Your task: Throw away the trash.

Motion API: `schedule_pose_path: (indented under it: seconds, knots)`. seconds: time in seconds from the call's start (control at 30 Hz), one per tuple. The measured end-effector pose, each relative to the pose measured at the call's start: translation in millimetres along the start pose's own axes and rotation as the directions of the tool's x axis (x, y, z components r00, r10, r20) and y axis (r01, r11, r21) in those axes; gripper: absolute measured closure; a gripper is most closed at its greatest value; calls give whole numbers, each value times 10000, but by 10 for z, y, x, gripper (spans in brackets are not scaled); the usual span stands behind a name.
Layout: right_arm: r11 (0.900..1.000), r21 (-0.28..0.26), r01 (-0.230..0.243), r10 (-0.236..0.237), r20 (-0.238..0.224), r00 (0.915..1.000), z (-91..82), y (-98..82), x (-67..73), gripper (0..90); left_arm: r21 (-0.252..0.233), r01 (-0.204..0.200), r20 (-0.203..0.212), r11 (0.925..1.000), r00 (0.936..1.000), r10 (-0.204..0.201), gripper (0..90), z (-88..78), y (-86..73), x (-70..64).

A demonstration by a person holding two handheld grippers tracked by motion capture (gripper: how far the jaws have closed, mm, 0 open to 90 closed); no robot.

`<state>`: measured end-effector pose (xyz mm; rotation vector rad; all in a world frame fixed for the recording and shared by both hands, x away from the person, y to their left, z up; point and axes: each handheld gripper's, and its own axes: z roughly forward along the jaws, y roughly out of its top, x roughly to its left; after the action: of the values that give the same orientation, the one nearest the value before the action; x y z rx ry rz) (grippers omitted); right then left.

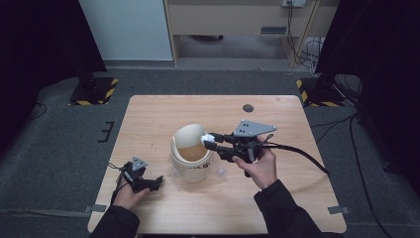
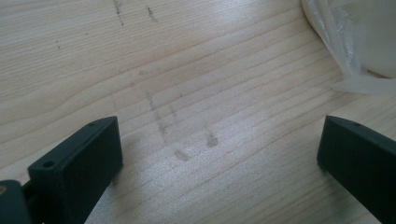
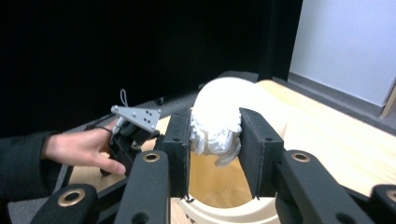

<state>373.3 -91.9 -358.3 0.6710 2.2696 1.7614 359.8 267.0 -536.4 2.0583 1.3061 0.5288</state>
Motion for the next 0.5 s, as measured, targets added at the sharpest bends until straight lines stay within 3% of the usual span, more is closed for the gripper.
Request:
schedule_pose_path:
  seconds: [0.5]
  knots:
    - [9944, 1055, -70, 67, 36, 10000, 340, -266, 19, 659, 2, 0, 1, 10000, 10000, 0, 0, 0, 0, 0]
